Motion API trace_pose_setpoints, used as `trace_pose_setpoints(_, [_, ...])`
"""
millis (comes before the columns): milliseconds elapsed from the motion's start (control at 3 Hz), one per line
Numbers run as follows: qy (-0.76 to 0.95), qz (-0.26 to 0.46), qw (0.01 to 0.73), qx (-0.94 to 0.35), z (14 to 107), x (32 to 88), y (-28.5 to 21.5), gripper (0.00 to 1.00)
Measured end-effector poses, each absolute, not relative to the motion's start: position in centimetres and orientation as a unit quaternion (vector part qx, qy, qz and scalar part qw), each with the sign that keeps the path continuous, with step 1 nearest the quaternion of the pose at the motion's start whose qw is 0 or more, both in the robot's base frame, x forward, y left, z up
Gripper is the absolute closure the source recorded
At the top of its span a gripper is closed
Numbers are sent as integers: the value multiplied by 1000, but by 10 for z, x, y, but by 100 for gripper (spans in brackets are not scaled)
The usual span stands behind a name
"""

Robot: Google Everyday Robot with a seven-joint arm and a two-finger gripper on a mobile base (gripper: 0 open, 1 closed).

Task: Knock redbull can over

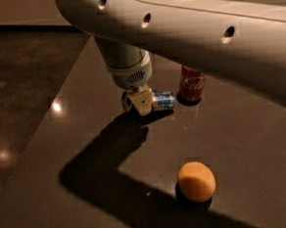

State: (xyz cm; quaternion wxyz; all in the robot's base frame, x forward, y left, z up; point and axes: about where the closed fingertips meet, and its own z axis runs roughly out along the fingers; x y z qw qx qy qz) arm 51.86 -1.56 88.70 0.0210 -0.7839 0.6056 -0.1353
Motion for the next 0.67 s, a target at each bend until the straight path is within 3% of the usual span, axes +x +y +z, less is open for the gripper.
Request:
trace_pose_setpoints(333, [605,-136,25,-784,886,520,-14,0])
trace_pose_setpoints(667, [605,-136,25,-784,886,520,-14,0])
